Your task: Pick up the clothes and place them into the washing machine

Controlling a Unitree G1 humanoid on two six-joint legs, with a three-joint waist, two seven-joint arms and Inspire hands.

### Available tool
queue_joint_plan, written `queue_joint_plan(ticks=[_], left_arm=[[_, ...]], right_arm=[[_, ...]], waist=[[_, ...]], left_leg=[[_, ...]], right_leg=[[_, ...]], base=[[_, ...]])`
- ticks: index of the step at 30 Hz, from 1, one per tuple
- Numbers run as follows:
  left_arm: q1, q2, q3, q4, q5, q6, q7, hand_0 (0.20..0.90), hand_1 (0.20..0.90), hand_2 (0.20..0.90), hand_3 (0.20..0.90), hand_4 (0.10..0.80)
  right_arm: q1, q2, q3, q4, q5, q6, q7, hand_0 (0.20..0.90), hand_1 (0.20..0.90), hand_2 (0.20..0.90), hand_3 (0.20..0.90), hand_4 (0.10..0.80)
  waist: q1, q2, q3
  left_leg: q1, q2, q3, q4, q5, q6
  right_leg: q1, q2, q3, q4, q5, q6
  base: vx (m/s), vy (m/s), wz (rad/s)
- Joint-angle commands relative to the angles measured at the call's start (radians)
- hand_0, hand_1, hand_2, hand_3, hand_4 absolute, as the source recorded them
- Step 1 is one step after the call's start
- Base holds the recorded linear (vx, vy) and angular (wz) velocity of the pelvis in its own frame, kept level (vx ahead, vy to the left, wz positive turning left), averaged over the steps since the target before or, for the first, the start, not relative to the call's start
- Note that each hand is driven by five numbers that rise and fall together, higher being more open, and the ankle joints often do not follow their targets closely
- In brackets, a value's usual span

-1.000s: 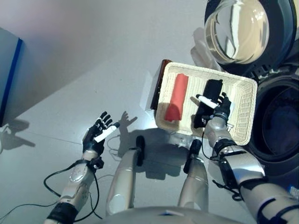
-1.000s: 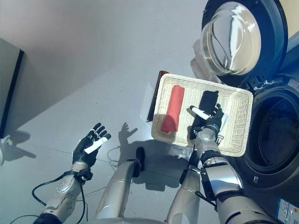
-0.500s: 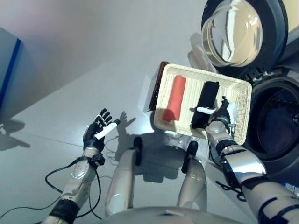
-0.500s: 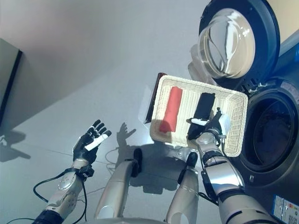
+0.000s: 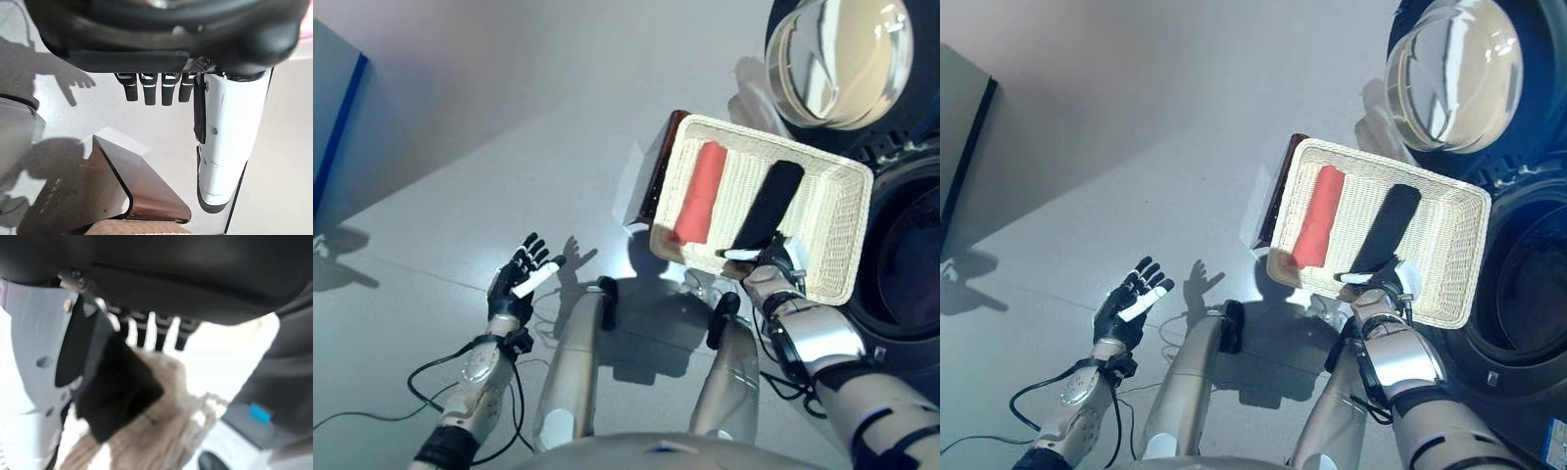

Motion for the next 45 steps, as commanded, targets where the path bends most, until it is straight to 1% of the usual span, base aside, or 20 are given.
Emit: queue_joint_plan(ticks=[1,4,5,6,7,16,23,28,29,30,31,32,34,35,36,37,39,40,41,45], left_arm=[[0.019,0.047,0.07,-0.127,0.03,-0.052,-0.019,0.9,0.9,0.9,0.9,0.8],[0.021,0.05,0.068,-0.139,0.032,-0.046,-0.024,0.9,0.9,0.9,0.9,0.8],[0.024,0.054,0.07,-0.152,0.037,-0.044,-0.026,0.9,0.9,0.9,0.9,0.8],[0.025,0.056,0.07,-0.155,0.039,-0.041,-0.028,0.9,0.9,0.9,0.9,0.8],[0.028,0.058,0.071,-0.163,0.04,-0.039,-0.031,0.9,0.9,0.9,0.9,0.8],[0.036,0.057,0.094,-0.178,0.044,-0.028,-0.051,0.9,0.9,0.9,0.9,0.8],[0.03,0.059,0.094,-0.167,0.046,-0.031,-0.043,0.9,0.9,0.9,0.9,0.8],[0.024,0.056,0.113,-0.131,0.037,-0.042,-0.03,0.9,0.9,0.9,0.9,0.8],[0.023,0.056,0.119,-0.12,0.036,-0.047,-0.025,0.9,0.9,0.9,0.9,0.8],[0.023,0.053,0.127,-0.114,0.034,-0.049,-0.019,0.9,0.9,0.9,0.9,0.8],[0.023,0.055,0.126,-0.113,0.034,-0.049,-0.019,0.9,0.9,0.9,0.9,0.8],[0.023,0.047,0.136,-0.099,0.027,-0.058,-0.012,0.9,0.9,0.9,0.9,0.8],[0.027,0.042,0.139,-0.097,0.018,-0.071,-0.006,0.9,0.9,0.9,0.9,0.8],[0.029,0.039,0.141,-0.094,0.011,-0.074,-0.005,0.9,0.9,0.9,0.9,0.8],[0.031,0.036,0.14,-0.089,0.007,-0.079,-0.001,0.9,0.9,0.9,0.9,0.8],[0.032,0.037,0.139,-0.088,0.007,-0.079,-0.001,0.9,0.9,0.9,0.9,0.8],[0.04,0.031,0.131,-0.081,0.002,-0.087,0.008,0.9,0.9,0.9,0.9,0.8],[0.041,0.028,0.129,-0.079,0.001,-0.09,0.007,0.9,0.9,0.9,0.9,0.8],[0.044,0.027,0.127,-0.078,0.003,-0.099,0.011,0.9,0.9,0.9,0.9,0.8],[0.049,0.027,0.124,-0.079,0.019,-0.115,0.016,0.9,0.9,0.9,0.9,0.8]], right_arm=[[-0.024,-0.067,-0.009,0.002,-0.028,0.009,0.009,0.9,0.9,0.9,0.9,0.8],[-0.033,-0.082,0.001,0.02,-0.058,0.031,0.035,0.9,0.9,0.9,0.9,0.8],[-0.032,-0.091,0.009,0.03,-0.078,0.045,0.049,0.675,0.675,0.675,0.675,0.639],[-0.036,-0.098,0.013,0.036,-0.089,0.051,0.056,0.348,0.348,0.348,0.348,0.406],[-0.038,-0.107,0.014,0.045,-0.102,0.06,0.064,0.2,0.2,0.2,0.2,0.3],[0.018,-0.22,-0.042,0.058,-0.082,0.068,0.091,0.2,0.2,0.2,0.2,0.3],[0.032,-0.243,-0.072,0.056,-0.027,0.048,0.082,0.2,0.2,0.2,0.2,0.3],[0.057,-0.229,-0.207,-0.013,0.252,-0.068,0.049,0.2,0.2,0.2,0.2,0.3],[0.066,-0.221,-0.235,-0.042,0.319,-0.103,0.045,0.2,0.2,0.2,0.2,0.3],[0.075,-0.215,-0.259,-0.072,0.379,-0.138,0.039,0.2,0.2,0.2,0.2,0.3],[0.078,-0.213,-0.26,-0.075,0.381,-0.139,0.038,0.2,0.2,0.2,0.2,0.3],[0.104,-0.188,-0.306,-0.133,0.493,-0.207,0.039,0.2,0.2,0.2,0.2,0.3],[0.13,-0.168,-0.347,-0.178,0.585,-0.266,0.044,0.2,0.2,0.2,0.2,0.3],[0.137,-0.157,-0.357,-0.2,0.618,-0.29,0.045,0.2,0.2,0.2,0.2,0.3],[0.15,-0.144,-0.377,-0.227,0.666,-0.32,0.052,0.2,0.2,0.2,0.2,0.3],[0.153,-0.142,-0.376,-0.227,0.667,-0.32,0.052,0.2,0.2,0.2,0.2,0.3],[0.168,-0.123,-0.382,-0.29,0.665,-0.373,0.022,0.2,0.2,0.2,0.2,0.3],[0.171,-0.122,-0.382,-0.306,0.652,-0.384,0.012,0.2,0.2,0.2,0.2,0.3],[0.174,-0.126,-0.377,-0.335,0.621,-0.396,-0.015,0.2,0.2,0.2,0.2,0.3],[0.181,-0.159,-0.378,-0.418,0.496,-0.409,-0.109,0.2,0.2,0.2,0.2,0.3]], waist=[[0.042,0.049,-0.033],[0.055,0.057,-0.034],[0.061,0.061,-0.035],[0.064,0.063,-0.037],[0.067,0.066,-0.038],[0.068,0.079,-0.054],[0.054,0.065,-0.064],[0.027,0.047,-0.076],[0.018,0.042,-0.072],[0.012,0.039,-0.077],[0.012,0.037,-0.077],[-0.004,0.033,-0.074],[-0.015,0.03,-0.076],[-0.019,0.028,-0.082],[-0.027,0.026,-0.077],[-0.025,0.025,-0.083],[-0.037,0.028,-0.078],[-0.04,0.029,-0.084],[-0.045,0.031,-0.079],[-0.05,0.037,-0.079]], left_leg=[[-0.009,0.041,-0.071,-0.023,0.036,-0.118],[-0.032,0.034,-0.073,-0.009,0.034,-0.113],[-0.042,0.032,-0.074,-0.007,0.034,-0.111],[-0.053,0.029,-0.077,-0.004,0.035,-0.11],[-0.06,0.026,-0.077,-0.003,0.036,-0.109],[-0.09,0.015,-0.075,0.001,0.037,-0.099],[-0.086,0.02,-0.072,-0.023,0.045,-0.099],[-0.068,0.029,-0.066,-0.056,0.053,-0.101],[-0.071,0.03,-0.062,-0.081,0.096,-0.098],[-0.056,0.035,-0.063,-0.078,0.064,-0.104],[-0.054,0.035,-0.063,-0.08,0.064,-0.104],[-0.053,0.039,-0.056,-0.102,0.101,-0.103],[-0.045,0.042,-0.057,-0.11,0.102,-0.107],[-0.032,0.047,-0.059,-0.101,0.069,-0.113],[-0.037,0.045,-0.056,-0.115,0.105,-0.11],[-0.027,0.048,-0.058,-0.104,0.07,-0.114],[-0.032,0.051,-0.054,-0.112,0.101,-0.114],[-0.021,0.056,-0.055,-0.105,0.069,-0.119],[-0.029,0.055,-0.053,-0.117,0.105,-0.115],[-0.032,0.06,-0.054,-0.114,0.104,-0.118]], right_leg=[[0.021,-0.018,0.029,0.081,-0.082,-0.02],[-0.005,-0.022,0.034,0.099,-0.086,-0.02],[-0.018,-0.026,0.035,0.104,-0.084,-0.019],[-0.028,-0.029,0.038,0.106,-0.084,-0.018],[-0.034,-0.031,0.037,0.109,-0.085,-0.018],[-0.083,-0.04,0.057,0.136,-0.089,-0.015],[-0.088,-0.04,0.057,0.119,-0.08,-0.014],[-0.079,-0.027,0.055,0.089,-0.073,-0.014],[-0.081,-0.024,0.052,0.056,-0.031,-0.021],[-0.073,-0.021,0.054,0.067,-0.062,-0.014],[-0.072,-0.021,0.054,0.066,-0.061,-0.015],[-0.072,-0.015,0.054,0.039,-0.025,-0.02],[-0.063,-0.013,0.053,0.03,-0.024,-0.019],[-0.053,-0.01,0.054,0.041,-0.056,-0.013],[-0.057,-0.008,0.053,0.019,-0.022,-0.02],[-0.048,-0.008,0.054,0.035,-0.055,-0.014],[-0.047,-0.002,0.051,0.014,-0.025,-0.022],[-0.038,0.0,0.051,0.027,-0.057,-0.016],[-0.045,0.0,0.051,0.01,-0.023,-0.022],[-0.043,0.002,0.052,0.012,-0.026,-0.021]], base=[[0.001,-0.006,0.15],[-0.009,-0.004,0.09],[0.0,0.0,0.0],[0.0,0.0,0.0],[0.0,0.0,0.0],[0.001,0.004,0.09],[0.0,0.0,0.0],[-0.018,-0.002,0.0],[0.0,0.0,0.0],[0.001,-0.014,-0.04],[0.004,-0.014,-0.06],[-0.092,-0.002,-0.12],[0.008,-0.013,-0.19],[-0.004,-0.006,-0.2],[0.1,-0.024,-0.13],[-0.111,0.014,-0.1],[-0.016,0.003,-0.1],[-0.021,-0.005,-0.16],[-0.023,-0.013,-0.17],[-0.036,-0.011,-0.06]])
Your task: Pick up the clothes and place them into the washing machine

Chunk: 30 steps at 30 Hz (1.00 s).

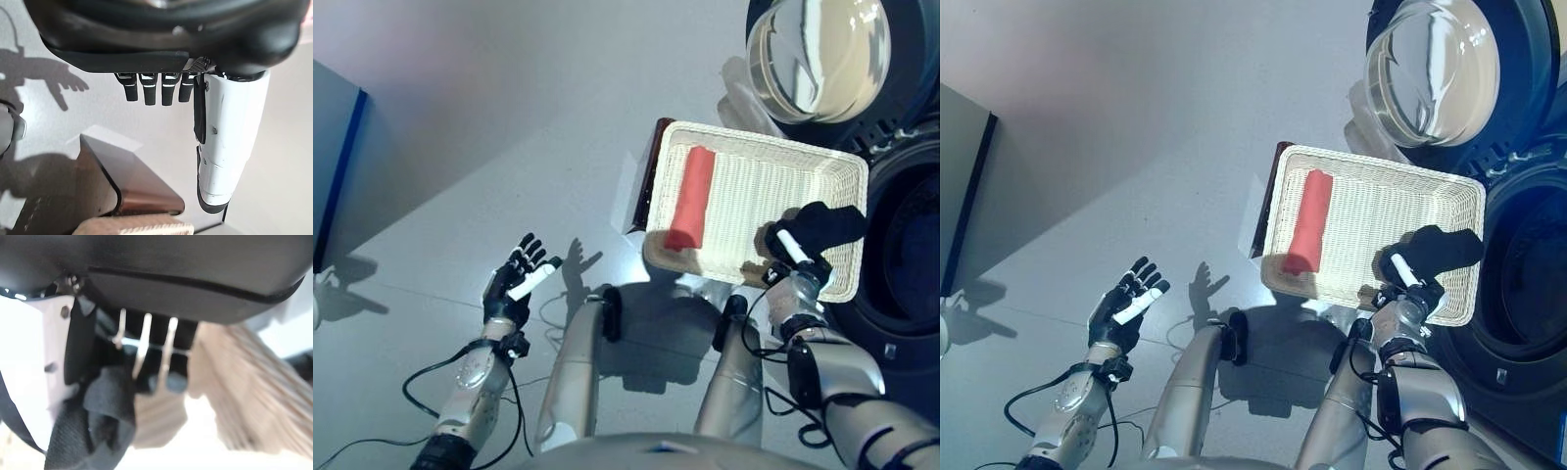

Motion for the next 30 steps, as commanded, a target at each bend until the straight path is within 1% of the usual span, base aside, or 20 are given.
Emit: queue_joint_plan(ticks=[1,3,4,6,9,12,15,20,23,26,28,30], left_arm=[[0.012,0.035,0.085,-0.058,0.02,-0.112,0.011,0.9,0.9,0.9,0.9,0.8],[0.018,0.04,0.081,-0.066,0.024,-0.115,0.01,0.9,0.9,0.9,0.9,0.8],[0.018,0.039,0.08,-0.066,0.024,-0.115,0.01,0.9,0.9,0.9,0.9,0.8],[0.02,0.043,0.078,-0.065,0.03,-0.121,0.009,0.9,0.9,0.9,0.9,0.8],[0.022,0.038,0.084,-0.07,0.038,-0.125,0.01,0.9,0.9,0.9,0.9,0.8],[0.022,0.026,0.092,-0.064,0.052,-0.131,0.018,0.9,0.9,0.9,0.9,0.8],[0.019,0.019,0.092,-0.058,0.055,-0.133,0.03,0.9,0.9,0.9,0.9,0.8],[0.02,0.018,0.093,-0.057,0.05,-0.135,0.036,0.9,0.9,0.9,0.9,0.8],[0.034,0.007,0.106,-0.06,0.047,-0.137,0.049,0.9,0.9,0.9,0.9,0.8],[0.04,0.004,0.1,-0.057,0.047,-0.141,0.054,0.9,0.9,0.9,0.9,0.8],[0.039,0.006,0.095,-0.058,0.046,-0.141,0.056,0.9,0.9,0.9,0.9,0.8],[0.041,0.019,0.077,-0.062,0.046,-0.14,0.055,0.9,0.9,0.9,0.9,0.8]], right_arm=[[-0.021,-0.146,-0.014,-0.103,-0.137,-0.125,-0.139,0.2,0.2,0.2,0.2,0.3],[-0.027,-0.179,-0.008,-0.105,-0.197,-0.107,-0.179,0.2,0.2,0.2,0.2,0.3],[-0.027,-0.178,-0.008,-0.106,-0.199,-0.106,-0.181,0.2,0.2,0.2,0.2,0.3],[-0.027,-0.228,0.035,-0.122,-0.329,-0.071,-0.245,0.2,0.2,0.2,0.2,0.3],[0.0,-0.235,0.077,-0.213,-0.47,-0.05,-0.294,0.2,0.2,0.2,0.2,0.3],[0.04,-0.208,0.084,-0.307,-0.561,-0.043,-0.33,0.2,0.2,0.2,0.2,0.3],[0.046,-0.164,0.061,-0.319,-0.566,-0.048,-0.373,0.2,0.2,0.2,0.2,0.3],[0.048,-0.123,0.044,-0.304,-0.568,-0.045,-0.413,0.2,0.2,0.2,0.2,0.3],[0.088,-0.067,0.018,-0.342,-0.585,-0.052,-0.47,0.2,0.2,0.2,0.2,0.3],[0.111,-0.036,0.002,-0.353,-0.596,-0.052,-0.514,0.2,0.2,0.2,0.2,0.3],[0.109,-0.031,-0.008,-0.34,-0.589,-0.049,-0.527,0.2,0.2,0.2,0.2,0.3],[0.092,-0.028,-0.038,-0.253,-0.538,-0.04,-0.555,0.2,0.2,0.2,0.2,0.3]], waist=[[0.005,0.009,0.016],[0.006,0.012,0.016],[0.006,0.012,0.016],[0.007,0.013,0.017],[0.003,0.01,0.018],[-0.006,0.001,0.017],[-0.012,-0.004,0.015],[-0.014,-0.004,0.009],[-0.017,-0.002,0.003],[-0.022,0.0,0.004],[-0.023,0.0,0.005],[-0.023,0.007,0.008]], left_leg=[[0.025,0.049,-0.074,-0.131,0.115,-0.118],[0.024,0.05,-0.074,-0.13,0.115,-0.119],[0.023,0.05,-0.074,-0.13,0.115,-0.119],[0.023,0.051,-0.074,-0.135,0.121,-0.12],[0.026,0.055,-0.074,-0.143,0.127,-0.121],[0.033,0.058,-0.072,-0.152,0.128,-0.121],[0.033,0.061,-0.073,-0.15,0.128,-0.124],[0.036,0.063,-0.073,-0.156,0.129,-0.127],[0.039,0.066,-0.072,-0.16,0.129,-0.129],[0.039,0.068,-0.07,-0.158,0.127,-0.129],[0.037,0.069,-0.07,-0.156,0.125,-0.129],[0.028,0.07,-0.07,-0.145,0.121,-0.131]], right_leg=[[0.036,-0.015,0.011,0.006,-0.014,-0.039],[0.034,-0.015,0.01,0.009,-0.015,-0.039],[0.033,-0.015,0.01,0.009,-0.015,-0.039],[0.033,-0.016,0.009,0.008,-0.013,-0.038],[0.031,-0.011,0.01,0.007,-0.009,-0.039],[0.035,-0.007,0.009,0.002,-0.005,-0.04],[0.036,-0.005,0.009,0.001,-0.006,-0.042],[0.042,-0.003,0.007,-0.006,-0.004,-0.043],[0.042,-0.002,0.005,-0.007,-0.003,-0.043],[0.039,0.001,0.009,-0.004,-0.006,-0.044],[0.035,0.001,0.009,-0.001,-0.008,-0.044],[0.028,-0.003,0.012,0.006,-0.013,-0.043]], base=[[0.0,0.0,0.0],[0.0,0.0,0.0],[0.0,0.0,0.0],[0.0,0.0,0.0],[0.0,0.0,0.0],[0.0,0.0,0.0],[0.0,0.0,0.0],[0.0,0.0,0.0],[0.006,0.002,-0.05],[-0.005,0.013,-0.05],[-0.011,0.001,-0.06],[-0.02,0.0,-0.06]])
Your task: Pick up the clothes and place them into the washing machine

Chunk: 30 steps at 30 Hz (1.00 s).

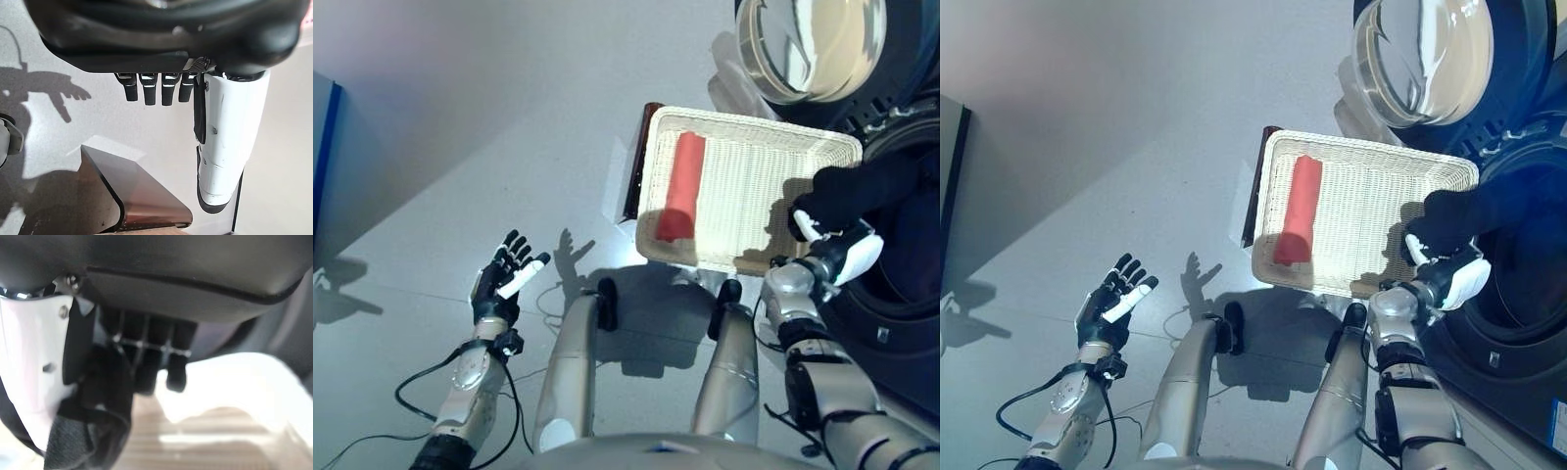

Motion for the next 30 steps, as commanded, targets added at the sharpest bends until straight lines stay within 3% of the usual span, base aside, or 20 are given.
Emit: queue_joint_plan(ticks=[1,4,10,12,14,18,19,22,23,25,30], left_arm=[[0.042,0.033,0.047,-0.065,0.013,-0.095,0.005,0.9,0.9,0.9,0.9,0.8],[0.047,0.04,0.04,-0.07,0.009,-0.092,-0.002,0.9,0.9,0.9,0.9,0.8],[0.057,0.075,0.032,-0.087,-0.012,-0.092,-0.025,0.9,0.9,0.9,0.9,0.8],[0.061,0.093,0.022,-0.096,-0.015,-0.092,-0.035,0.9,0.9,0.9,0.9,0.8],[0.062,0.096,0.015,-0.099,-0.015,-0.091,-0.038,0.9,0.9,0.9,0.9,0.8],[0.062,0.122,-0.01,-0.108,-0.027,-0.069,-0.052,0.9,0.9,0.9,0.9,0.8],[0.061,0.121,-0.011,-0.107,-0.028,-0.069,-0.053,0.9,0.9,0.9,0.9,0.8],[0.078,0.125,-0.007,-0.111,-0.052,-0.045,-0.058,0.9,0.9,0.9,0.9,0.8],[0.077,0.126,-0.007,-0.111,-0.053,-0.044,-0.058,0.9,0.9,0.9,0.9,0.8],[0.085,0.132,-0.008,-0.114,-0.072,-0.031,-0.066,0.9,0.9,0.9,0.9,0.8],[0.101,0.134,-0.008,-0.129,-0.078,-0.022,-0.065,0.9,0.9,0.9,0.9,0.8]], right_arm=[[-0.017,-0.093,-0.038,0.021,0.014,-0.063,-0.118,0.2,0.2,0.2,0.2,0.3],[-0.037,-0.11,-0.056,0.094,0.066,-0.057,-0.108,0.2,0.2,0.2,0.2,0.3],[-0.119,-0.264,-0.1,0.218,0.179,-0.036,-0.081,0.2,0.2,0.2,0.2,0.3],[-0.16,-0.364,-0.09,0.268,0.205,-0.022,-0.059,0.2,0.2,0.2,0.2,0.3],[-0.178,-0.398,-0.083,0.296,0.219,-0.019,-0.048,0.2,0.2,0.2,0.2,0.3],[-0.236,-0.53,-0.126,0.399,0.404,-0.049,0.012,0.2,0.2,0.2,0.2,0.3],[-0.239,-0.535,-0.123,0.406,0.409,-0.051,0.018,0.2,0.2,0.2,0.2,0.3],[-0.261,-0.591,-0.208,0.452,0.647,-0.133,0.073,0.2,0.2,0.2,0.2,0.3],[-0.261,-0.593,-0.207,0.457,0.654,-0.135,0.08,0.2,0.2,0.2,0.2,0.3],[-0.281,-0.607,-0.177,0.461,0.694,-0.141,0.118,0.2,0.2,0.2,0.2,0.3],[-0.286,-0.622,-0.236,0.475,0.811,-0.186,0.116,0.2,0.2,0.2,0.2,0.3]], waist=[[0.01,0.015,-0.052],[0.013,0.022,-0.052],[0.027,0.043,-0.054],[0.035,0.049,-0.055],[0.037,0.052,-0.055],[0.035,0.052,-0.063],[0.036,0.053,-0.063],[0.033,0.05,-0.075],[0.036,0.049,-0.082],[0.036,0.049,-0.081],[0.035,0.059,-0.086]], left_leg=[[0.004,0.052,-0.091,-0.127,0.125,-0.128],[0.001,0.052,-0.089,-0.123,0.123,-0.129],[-0.001,0.049,-0.081,-0.122,0.119,-0.128],[-0.005,0.046,-0.078,-0.115,0.117,-0.128],[-0.006,0.046,-0.077,-0.114,0.116,-0.128],[-0.014,0.048,-0.073,-0.108,0.114,-0.132],[-0.015,0.048,-0.073,-0.104,0.11,-0.133],[-0.019,0.051,-0.071,-0.099,0.104,-0.134],[-0.012,0.053,-0.072,-0.095,0.08,-0.138],[-0.025,0.051,-0.068,-0.099,0.105,-0.135],[-0.029,0.047,-0.066,-0.101,0.103,-0.134]], right_leg=[[0.026,-0.019,-0.004,0.023,-0.017,-0.038],[0.022,-0.017,-0.001,0.026,-0.018,-0.039],[0.01,-0.025,0.007,0.027,-0.018,-0.033],[0.005,-0.03,0.011,0.034,-0.02,-0.03],[0.002,-0.031,0.013,0.038,-0.021,-0.029],[-0.01,-0.038,0.02,0.048,-0.024,-0.027],[-0.011,-0.038,0.021,0.052,-0.028,-0.027],[-0.023,-0.037,0.027,0.059,-0.032,-0.028],[-0.017,-0.037,0.027,0.068,-0.055,-0.024],[-0.03,-0.037,0.031,0.056,-0.028,-0.028],[-0.035,-0.041,0.035,0.054,-0.029,-0.025]], base=[[-0.012,0.001,-0.03],[0.0,0.0,0.0],[-0.003,0.007,-0.03],[-0.007,0.01,-0.06],[-0.008,0.002,-0.04],[-0.001,-0.002,0.02],[0.0,0.0,0.0],[0.046,-0.01,0.04],[0.0,0.0,0.0],[-0.048,0.006,-0.02],[0.006,0.008,0.02]])
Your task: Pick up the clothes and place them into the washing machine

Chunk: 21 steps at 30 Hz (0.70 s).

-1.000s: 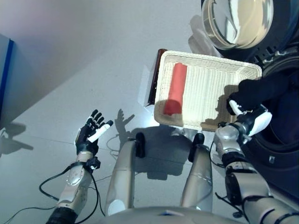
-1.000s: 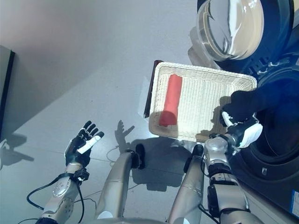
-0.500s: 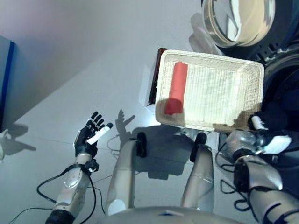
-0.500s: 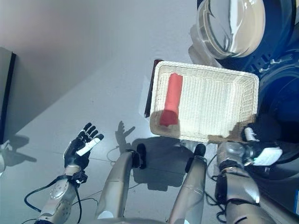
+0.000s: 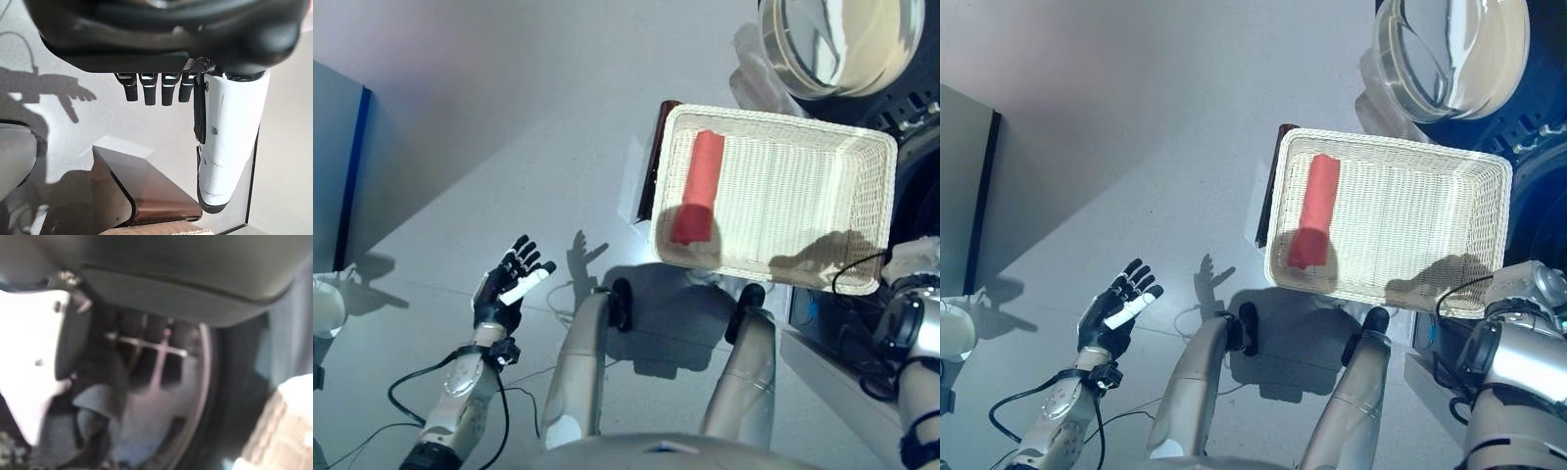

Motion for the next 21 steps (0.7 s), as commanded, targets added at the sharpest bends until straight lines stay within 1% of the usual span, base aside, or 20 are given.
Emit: queue_joint_plan(ticks=[1,2,3,4,8,9,10,11,12,13,14,15,16,17,18,19,21], left_arm=[[0.054,0.05,0.044,-0.076,-0.015,-0.048,0.005,0.9,0.9,0.9,0.9,0.8],[0.057,0.049,0.049,-0.074,-0.018,-0.044,0.006,0.9,0.9,0.9,0.9,0.8],[0.057,0.052,0.05,-0.076,-0.025,-0.04,0.005,0.9,0.9,0.9,0.9,0.8],[0.06,0.052,0.051,-0.076,-0.029,-0.037,0.004,0.9,0.9,0.9,0.9,0.8],[0.064,0.054,0.048,-0.081,-0.044,-0.034,0.0,0.9,0.9,0.9,0.9,0.8],[0.063,0.054,0.048,-0.081,-0.046,-0.033,-0.001,0.9,0.9,0.9,0.9,0.8],[0.062,0.056,0.046,-0.08,-0.045,-0.032,-0.002,0.9,0.9,0.9,0.9,0.8],[0.062,0.057,0.042,-0.08,-0.044,-0.032,-0.005,0.9,0.9,0.9,0.9,0.8],[0.058,0.057,0.04,-0.08,-0.044,-0.032,-0.006,0.9,0.9,0.9,0.9,0.8],[0.06,0.058,0.039,-0.079,-0.043,-0.031,-0.008,0.9,0.9,0.9,0.9,0.8],[0.059,0.057,0.038,-0.079,-0.043,-0.031,-0.008,0.9,0.9,0.9,0.9,0.8],[0.057,0.056,0.037,-0.076,-0.044,-0.031,-0.008,0.9,0.9,0.9,0.9,0.8],[0.055,0.055,0.037,-0.073,-0.045,-0.032,-0.006,0.9,0.9,0.9,0.9,0.8],[0.05,0.055,0.034,-0.068,-0.045,-0.033,-0.004,0.9,0.9,0.9,0.9,0.8],[0.046,0.053,0.033,-0.065,-0.044,-0.035,-0.003,0.9,0.9,0.9,0.9,0.8],[0.044,0.052,0.032,-0.064,-0.042,-0.037,-0.002,0.9,0.9,0.9,0.9,0.8],[0.041,0.052,0.032,-0.067,-0.039,-0.045,-0.003,0.9,0.9,0.9,0.9,0.8]], right_arm=[[0.05,-0.144,0.023,0.025,0.059,-0.144,-0.032,0.2,0.2,0.2,0.2,0.3],[0.048,-0.151,0.007,0.031,0.087,-0.155,-0.033,0.2,0.2,0.2,0.2,0.3],[0.051,-0.158,-0.003,0.035,0.111,-0.159,-0.027,0.2,0.2,0.2,0.2,0.3],[0.051,-0.163,-0.011,0.04,0.127,-0.162,-0.028,0.2,0.2,0.2,0.2,0.3],[0.049,-0.155,-0.012,0.016,0.155,-0.179,0.0,0.2,0.2,0.2,0.2,0.3],[0.048,-0.153,-0.016,0.015,0.164,-0.183,0.007,0.831,0.831,0.831,0.831,0.751],[0.048,-0.15,-0.018,0.015,0.175,-0.188,0.012,0.9,0.9,0.9,0.9,0.8],[0.046,-0.146,-0.018,0.012,0.181,-0.191,0.021,0.9,0.9,0.9,0.9,0.8],[0.043,-0.142,-0.014,0.011,0.184,-0.193,0.029,0.9,0.9,0.9,0.9,0.8],[0.042,-0.141,-0.011,0.01,0.183,-0.194,0.031,0.9,0.9,0.9,0.9,0.8],[0.039,-0.138,-0.005,0.009,0.179,-0.195,0.034,0.9,0.9,0.9,0.9,0.8],[0.035,-0.135,-0.003,0.007,0.178,-0.197,0.036,0.9,0.9,0.9,0.9,0.8],[0.031,-0.129,0.0,0.005,0.177,-0.201,0.035,0.9,0.9,0.9,0.9,0.8],[0.026,-0.12,0.007,0.003,0.174,-0.201,0.038,0.9,0.9,0.9,0.9,0.8],[0.021,-0.11,0.013,-0.002,0.171,-0.202,0.042,0.9,0.9,0.9,0.9,0.8],[0.015,-0.099,0.023,-0.012,0.166,-0.201,0.051,0.9,0.9,0.9,0.9,0.8],[0.007,-0.064,0.065,-0.039,0.138,-0.188,0.089,0.9,0.9,0.9,0.9,0.8]], waist=[[-0.012,0.015,-0.071],[-0.012,0.019,-0.072],[-0.009,0.02,-0.08],[-0.011,0.023,-0.076],[-0.013,0.025,-0.08],[-0.012,0.023,-0.085],[-0.012,0.022,-0.086],[-0.013,0.023,-0.08],[-0.012,0.021,-0.085],[-0.014,0.022,-0.08],[-0.013,0.021,-0.08],[-0.011,0.02,-0.085],[-0.013,0.019,-0.083],[-0.012,0.017,-0.077],[-0.011,0.016,-0.079],[-0.012,0.015,-0.071],[-0.012,0.011,-0.064]], left_leg=[[-0.004,0.045,-0.09,-0.146,0.143,-0.139],[-0.006,0.045,-0.09,-0.146,0.142,-0.138],[0.0,0.045,-0.091,-0.141,0.121,-0.14],[-0.009,0.041,-0.089,-0.145,0.142,-0.138],[-0.013,0.04,-0.088,-0.145,0.142,-0.136],[-0.005,0.041,-0.088,-0.145,0.127,-0.137],[-0.002,0.043,-0.088,-0.145,0.121,-0.138],[-0.009,0.041,-0.086,-0.149,0.143,-0.134],[-0.002,0.042,-0.086,-0.149,0.127,-0.136],[-0.008,0.041,-0.085,-0.151,0.144,-0.134],[-0.007,0.04,-0.086,-0.152,0.144,-0.133],[0.003,0.041,-0.087,-0.15,0.122,-0.137],[0.006,0.04,-0.088,-0.151,0.123,-0.137],[0.0,0.038,-0.086,-0.156,0.147,-0.134],[0.009,0.039,-0.088,-0.156,0.132,-0.136],[0.007,0.037,-0.088,-0.166,0.156,-0.134],[0.019,0.038,-0.089,-0.182,0.165,-0.133]], right_leg=[[0.005,-0.015,0.023,0.012,-0.019,-0.044],[0.005,-0.016,0.023,0.013,-0.02,-0.044],[0.012,-0.018,0.021,0.021,-0.041,-0.038],[0.005,-0.019,0.021,0.013,-0.02,-0.042],[0.004,-0.018,0.023,0.01,-0.018,-0.042],[0.01,-0.017,0.023,0.013,-0.032,-0.039],[0.012,-0.016,0.023,0.014,-0.036,-0.038],[0.006,-0.016,0.023,0.005,-0.015,-0.042],[0.013,-0.016,0.022,0.009,-0.03,-0.038],[0.009,-0.017,0.022,0.003,-0.015,-0.042],[0.012,-0.017,0.021,0.003,-0.014,-0.041],[0.021,-0.015,0.021,0.009,-0.036,-0.037],[0.027,-0.014,0.019,0.005,-0.036,-0.037],[0.027,-0.015,0.015,-0.006,-0.013,-0.04],[0.038,-0.015,0.012,-0.006,-0.027,-0.037],[0.041,-0.015,0.006,-0.021,-0.004,-0.041],[0.057,-0.012,0.001,-0.038,0.005,-0.041]], base=[[0.0,0.0,0.0],[0.114,0.001,0.0],[0.0,0.0,0.0],[0.021,0.009,0.03],[0.006,0.004,0.02],[0.103,-0.014,0.01],[0.0,0.0,0.0],[0.019,0.007,-0.03],[-0.073,0.026,-0.04],[0.0,0.0,0.0],[0.038,0.003,0.0],[0.111,-0.009,-0.01],[0.0,0.0,0.0],[0.0,0.0,0.0],[-0.089,0.007,-0.01],[0.0,0.0,0.0],[-0.035,0.005,-0.01]])
